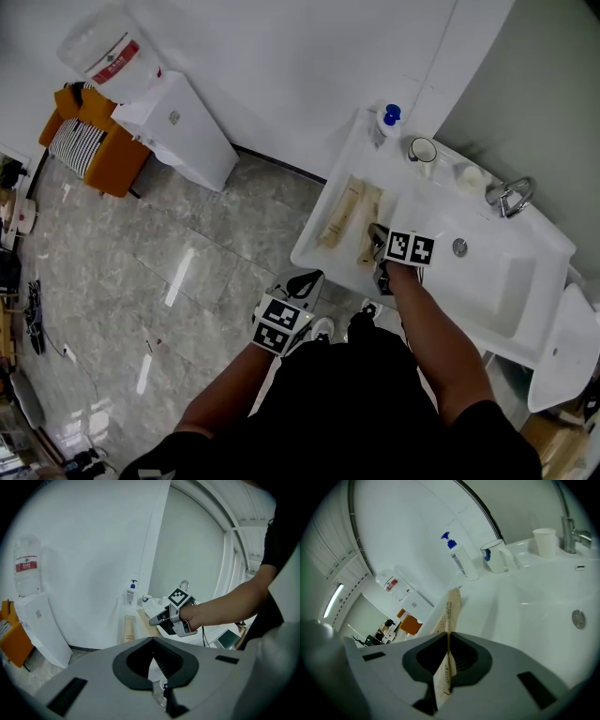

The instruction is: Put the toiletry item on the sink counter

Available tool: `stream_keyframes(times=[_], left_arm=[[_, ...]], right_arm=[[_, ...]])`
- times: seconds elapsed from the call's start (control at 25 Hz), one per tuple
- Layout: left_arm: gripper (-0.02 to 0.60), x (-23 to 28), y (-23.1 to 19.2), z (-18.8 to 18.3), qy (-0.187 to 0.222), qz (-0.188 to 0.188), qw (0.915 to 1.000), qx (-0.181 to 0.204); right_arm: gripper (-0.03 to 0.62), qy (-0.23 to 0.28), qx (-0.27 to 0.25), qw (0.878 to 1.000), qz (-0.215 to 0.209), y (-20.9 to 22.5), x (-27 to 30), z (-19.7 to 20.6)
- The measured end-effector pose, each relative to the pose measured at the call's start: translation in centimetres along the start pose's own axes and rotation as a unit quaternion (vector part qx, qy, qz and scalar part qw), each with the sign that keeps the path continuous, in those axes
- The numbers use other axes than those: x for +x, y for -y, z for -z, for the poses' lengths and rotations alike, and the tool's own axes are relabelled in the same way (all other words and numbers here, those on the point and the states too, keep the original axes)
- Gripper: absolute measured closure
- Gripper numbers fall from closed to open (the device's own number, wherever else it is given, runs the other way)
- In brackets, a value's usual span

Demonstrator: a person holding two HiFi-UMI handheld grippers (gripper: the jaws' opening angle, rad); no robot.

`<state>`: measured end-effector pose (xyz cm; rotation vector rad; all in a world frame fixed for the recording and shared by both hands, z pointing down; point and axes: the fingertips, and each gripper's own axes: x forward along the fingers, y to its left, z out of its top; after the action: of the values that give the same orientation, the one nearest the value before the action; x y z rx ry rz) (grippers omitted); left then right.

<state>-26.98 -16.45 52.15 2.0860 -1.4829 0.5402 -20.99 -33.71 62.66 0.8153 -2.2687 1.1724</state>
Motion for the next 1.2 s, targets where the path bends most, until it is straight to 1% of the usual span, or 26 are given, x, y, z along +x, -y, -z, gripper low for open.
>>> stream_keyframes(times=[0.28,0.44,0.64,0.8,1.0,1.2], left_arm=[[0.581,0.1,0.8,-1.7,0.026,0.024,0.9994,0.005],[0.581,-0.1,1.4,-2.6,0.037,0.034,0.9985,0.02],[0.581,-0.3,2.3,-3.5,0.045,0.052,0.9969,0.038],[0.581,-0.1,3.4,-3.8,0.051,0.068,0.9951,0.05],[0.581,0.3,5.5,-4.7,0.061,0.098,0.9909,0.069],[0.581,0.8,8.8,-4.9,0.062,0.139,0.9838,0.096]], right_arm=[[0.574,0.05,-0.059,0.997,0.003,-1.8,-5.8,-0.7],[0.576,0.082,-0.077,0.994,0.006,-2.8,-9.2,-0.7],[0.576,0.13,-0.063,0.989,0.002,-3.9,-13.3,-0.6],[0.576,0.169,-0.056,0.984,0.006,-4.5,-17.2,0.3],[0.576,0.206,-0.058,0.976,0.027,-4.3,-22.1,2.1],[0.576,0.23,-0.033,0.971,0.051,-3.1,-25.3,4.3]])
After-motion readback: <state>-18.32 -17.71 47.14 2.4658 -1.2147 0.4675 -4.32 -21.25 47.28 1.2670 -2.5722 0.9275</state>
